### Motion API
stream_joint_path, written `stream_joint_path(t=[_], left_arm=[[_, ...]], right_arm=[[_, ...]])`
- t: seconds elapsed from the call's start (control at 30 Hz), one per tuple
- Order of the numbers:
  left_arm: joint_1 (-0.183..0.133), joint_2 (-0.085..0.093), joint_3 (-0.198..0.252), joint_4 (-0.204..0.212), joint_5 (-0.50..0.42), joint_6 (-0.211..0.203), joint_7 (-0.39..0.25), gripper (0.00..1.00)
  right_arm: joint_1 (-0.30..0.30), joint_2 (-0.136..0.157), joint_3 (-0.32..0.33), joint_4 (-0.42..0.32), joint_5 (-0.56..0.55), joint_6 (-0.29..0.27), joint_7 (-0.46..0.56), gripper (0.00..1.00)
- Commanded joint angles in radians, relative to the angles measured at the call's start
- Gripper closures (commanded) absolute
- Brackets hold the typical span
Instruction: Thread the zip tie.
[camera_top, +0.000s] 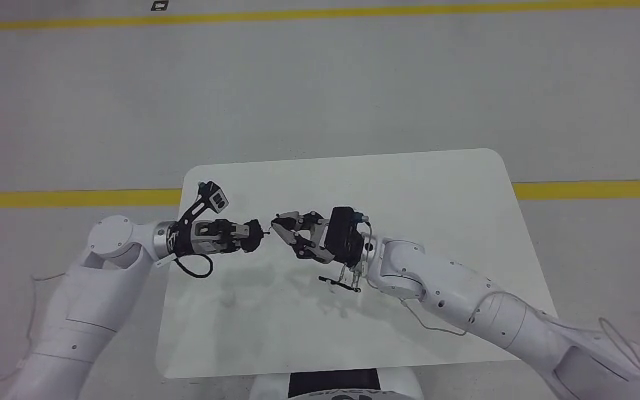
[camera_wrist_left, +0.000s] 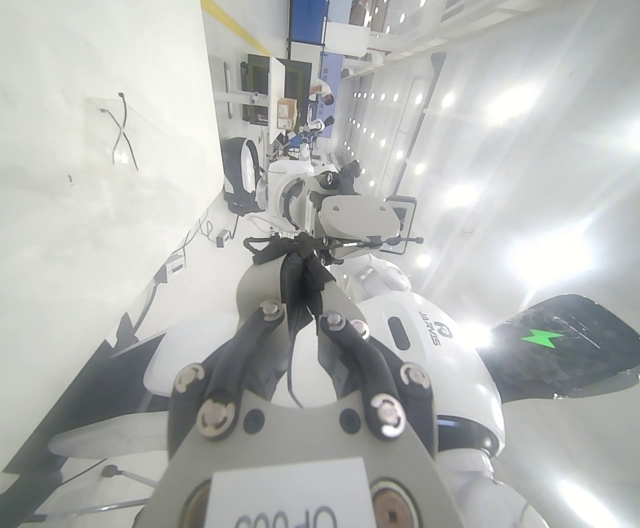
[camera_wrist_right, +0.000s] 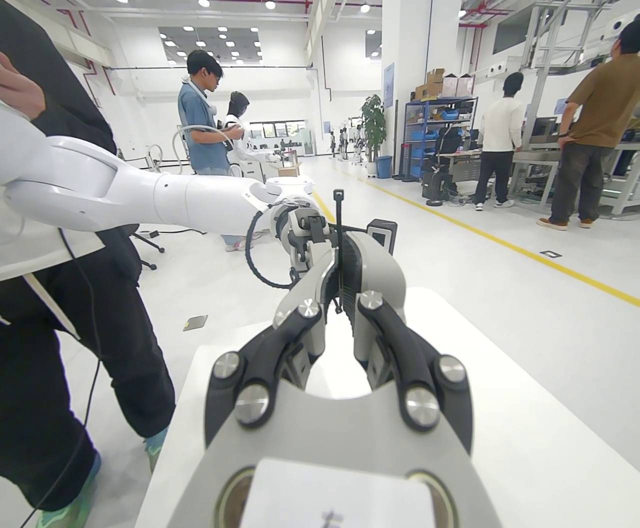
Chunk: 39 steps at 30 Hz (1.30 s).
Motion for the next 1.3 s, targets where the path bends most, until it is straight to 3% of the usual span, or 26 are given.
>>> stream_joint_path(t=[0.0, 0.77, 1.27], left_arm=[[0.001, 0.001, -0.001, 0.0, -0.001, 0.0, 0.001, 1.0], [-0.013, 0.003, 0.01, 0.014, -0.013, -0.001, -0.006, 1.0], [-0.026, 0.0, 0.025, 0.031, -0.071, 0.01, -0.038, 1.0]], right_arm=[[-0.001, 0.0, 0.001, -0.001, 0.001, 0.0, 0.004, 1.0], [0.009, -0.003, -0.016, 0.009, 0.017, 0.0, 0.019, 1.0], [0.034, 0.005, -0.051, 0.015, 0.032, 0.0, 0.001, 1.0]])
